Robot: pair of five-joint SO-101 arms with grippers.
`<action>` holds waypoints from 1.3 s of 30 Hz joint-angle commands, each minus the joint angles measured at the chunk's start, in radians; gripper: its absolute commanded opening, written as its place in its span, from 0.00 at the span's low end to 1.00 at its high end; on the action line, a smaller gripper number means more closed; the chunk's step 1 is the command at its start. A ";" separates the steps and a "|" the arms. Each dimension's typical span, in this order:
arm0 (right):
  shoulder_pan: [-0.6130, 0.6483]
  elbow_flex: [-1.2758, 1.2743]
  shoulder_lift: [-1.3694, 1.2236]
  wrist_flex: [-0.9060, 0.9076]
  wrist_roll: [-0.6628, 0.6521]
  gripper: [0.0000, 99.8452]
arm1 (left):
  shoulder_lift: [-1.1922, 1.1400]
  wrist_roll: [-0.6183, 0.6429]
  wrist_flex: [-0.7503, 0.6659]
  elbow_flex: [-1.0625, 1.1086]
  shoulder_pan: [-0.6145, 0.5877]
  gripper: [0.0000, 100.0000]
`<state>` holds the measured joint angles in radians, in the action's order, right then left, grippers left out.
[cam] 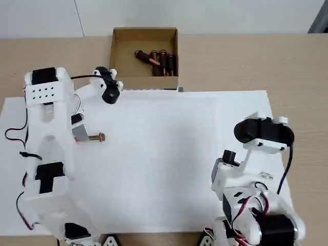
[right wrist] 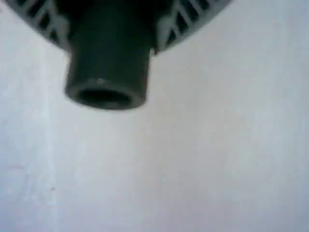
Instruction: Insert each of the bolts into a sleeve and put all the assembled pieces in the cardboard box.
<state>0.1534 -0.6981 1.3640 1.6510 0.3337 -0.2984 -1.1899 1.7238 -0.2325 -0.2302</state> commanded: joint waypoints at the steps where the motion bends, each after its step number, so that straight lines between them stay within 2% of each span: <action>1: -0.002 0.005 -0.010 -0.022 0.002 0.00 | 0.008 -0.032 0.028 -0.031 0.035 0.23; 6: -0.002 0.005 -0.010 -0.022 0.002 0.00 | -0.009 -0.038 0.018 -0.031 0.083 0.23; 10: -0.002 0.005 -0.010 -0.022 0.002 0.00 | -0.101 -0.100 -0.003 -0.038 0.083 0.23; 18: -0.002 0.005 -0.008 -0.022 0.002 0.00 | -0.157 -0.110 -0.011 -0.039 0.083 0.23; 24: -0.002 0.005 -0.008 -0.022 0.002 0.00 | -0.187 -0.110 -0.115 -0.039 0.083 0.23; 33: -0.002 0.005 -0.005 -0.022 0.003 0.00 | -0.259 -0.110 -0.129 -0.039 0.087 0.23; 39: -0.002 0.005 -0.005 -0.022 0.003 0.00 | -0.255 -0.109 -0.124 -0.041 0.087 0.10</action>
<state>0.1534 -0.6981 1.3640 1.6510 0.3337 -0.5639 -1.2727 1.6088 -0.2371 -0.1504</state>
